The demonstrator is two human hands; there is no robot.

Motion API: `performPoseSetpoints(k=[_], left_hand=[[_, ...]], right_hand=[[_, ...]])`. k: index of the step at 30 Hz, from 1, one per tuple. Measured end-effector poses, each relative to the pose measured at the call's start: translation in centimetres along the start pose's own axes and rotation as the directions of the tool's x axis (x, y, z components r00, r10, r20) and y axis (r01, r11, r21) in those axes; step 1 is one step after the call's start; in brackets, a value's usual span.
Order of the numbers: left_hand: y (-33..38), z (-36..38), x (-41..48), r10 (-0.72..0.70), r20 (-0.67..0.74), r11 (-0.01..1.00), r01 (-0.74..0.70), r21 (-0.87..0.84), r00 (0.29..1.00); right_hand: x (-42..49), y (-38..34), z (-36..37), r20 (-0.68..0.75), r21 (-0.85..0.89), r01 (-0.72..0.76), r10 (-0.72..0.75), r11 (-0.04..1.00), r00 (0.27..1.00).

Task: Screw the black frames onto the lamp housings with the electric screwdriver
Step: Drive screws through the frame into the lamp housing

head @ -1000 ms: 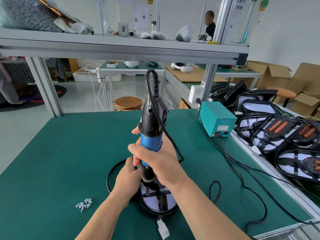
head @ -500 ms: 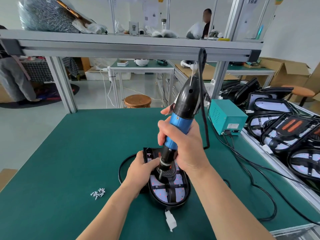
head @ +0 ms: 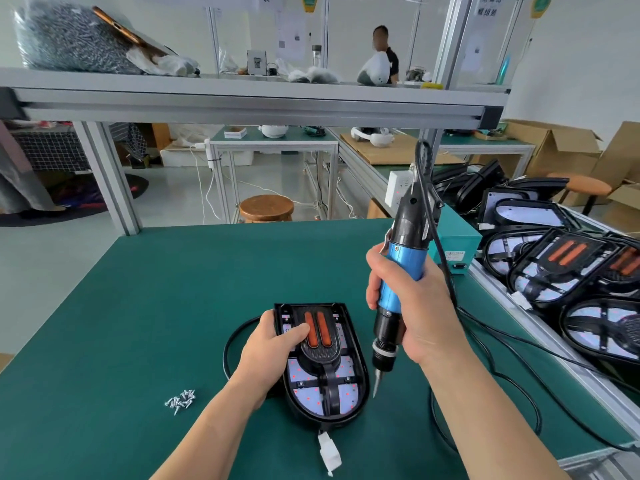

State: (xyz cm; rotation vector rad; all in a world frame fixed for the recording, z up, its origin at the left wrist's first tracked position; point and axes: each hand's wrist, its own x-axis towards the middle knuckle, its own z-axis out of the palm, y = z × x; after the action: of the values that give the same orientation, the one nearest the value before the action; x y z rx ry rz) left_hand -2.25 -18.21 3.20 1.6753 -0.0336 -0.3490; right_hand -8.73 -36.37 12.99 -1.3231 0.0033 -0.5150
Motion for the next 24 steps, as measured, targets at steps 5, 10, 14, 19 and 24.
performPoseSetpoints(k=[5, 10, 14, 19, 24], left_hand=[[-0.4, 0.0, 0.4, 0.009, -0.011, 1.000, -0.009, -0.006, 1.000], [-0.6, -0.1, 0.5, 0.022, -0.005, 1.000, -0.022, -0.008, 1.000], [-0.8, -0.1, 0.7, 0.025, -0.008, 1.000, -0.025, -0.001, 1.000], [-0.8, 0.0, 0.6, 0.030, -0.016, 1.000, -0.030, 0.000, 0.999], [-0.8, 0.0, 0.7, 0.036, -0.018, 0.999, -0.036, 0.002, 0.999]], right_hand=[[1.0, 0.8, -3.0, -0.082, -0.096, -0.094, 0.086, 0.991, 0.993], [1.9, 1.9, -5.5, -0.178, -0.175, -0.235, 0.204, 0.956, 0.963], [2.5, 3.0, -7.0, -0.230, -0.233, -0.314, 0.262, 0.920, 0.937], [2.9, 4.1, -8.4, -0.230, -0.371, -0.406, 0.341, 0.835, 0.911], [3.5, 4.9, -9.6, -0.256, -0.461, -0.483, 0.410, 0.744, 0.876]])
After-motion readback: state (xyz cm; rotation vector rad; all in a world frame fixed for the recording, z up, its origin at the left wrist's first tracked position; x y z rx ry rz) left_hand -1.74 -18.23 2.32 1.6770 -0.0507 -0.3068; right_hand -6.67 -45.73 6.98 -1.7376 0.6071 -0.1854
